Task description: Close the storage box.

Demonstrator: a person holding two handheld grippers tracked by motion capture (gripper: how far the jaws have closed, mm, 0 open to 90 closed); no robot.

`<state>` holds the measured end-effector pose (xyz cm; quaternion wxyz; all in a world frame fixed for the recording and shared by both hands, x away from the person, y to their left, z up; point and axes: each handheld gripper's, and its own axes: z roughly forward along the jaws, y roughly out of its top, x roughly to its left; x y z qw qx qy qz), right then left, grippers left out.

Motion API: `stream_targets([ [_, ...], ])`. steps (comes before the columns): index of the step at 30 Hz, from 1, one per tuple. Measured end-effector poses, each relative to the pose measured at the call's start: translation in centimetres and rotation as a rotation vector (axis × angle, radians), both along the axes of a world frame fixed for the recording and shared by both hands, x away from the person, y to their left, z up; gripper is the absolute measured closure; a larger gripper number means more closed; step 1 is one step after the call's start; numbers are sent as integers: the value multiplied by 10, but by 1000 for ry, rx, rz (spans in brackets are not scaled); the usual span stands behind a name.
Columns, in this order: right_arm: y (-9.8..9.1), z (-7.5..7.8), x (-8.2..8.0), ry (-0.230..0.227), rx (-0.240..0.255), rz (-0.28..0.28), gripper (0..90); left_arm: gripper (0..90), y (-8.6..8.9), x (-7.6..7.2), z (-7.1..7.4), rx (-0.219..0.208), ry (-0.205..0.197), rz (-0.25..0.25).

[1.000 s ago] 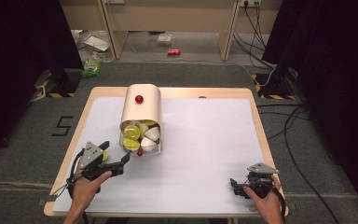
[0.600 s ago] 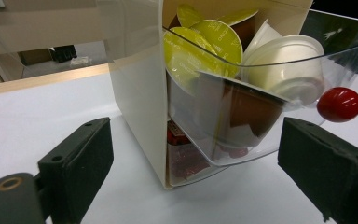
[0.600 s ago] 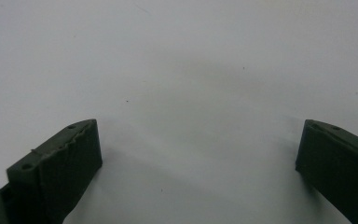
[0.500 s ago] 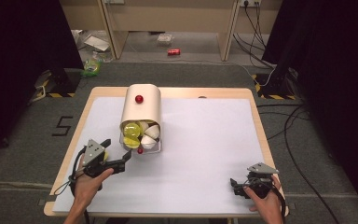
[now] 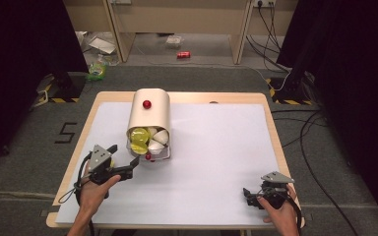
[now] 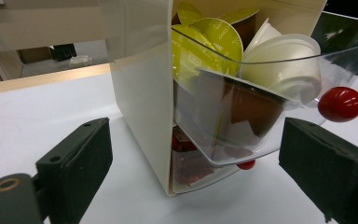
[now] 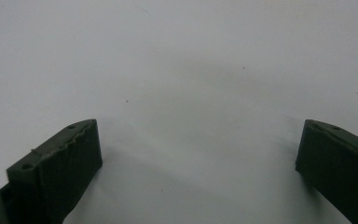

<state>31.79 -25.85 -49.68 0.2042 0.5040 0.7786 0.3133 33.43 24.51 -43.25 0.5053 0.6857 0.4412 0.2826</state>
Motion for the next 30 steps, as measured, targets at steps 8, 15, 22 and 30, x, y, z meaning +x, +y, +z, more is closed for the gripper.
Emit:
stream_targets([
  [8,0,0,0,0,0,0,5,94,0,4,0,0,0,8],
  [15,0,0,0,0,0,0,5,94,-1,7,0,0,2,14],
  [22,0,0,0,0,0,-1,5,94,-1,11,0,0,-2,22],
  [30,0,0,0,1,2,-2,5,94,-1,14,0,1,-1,27],
])
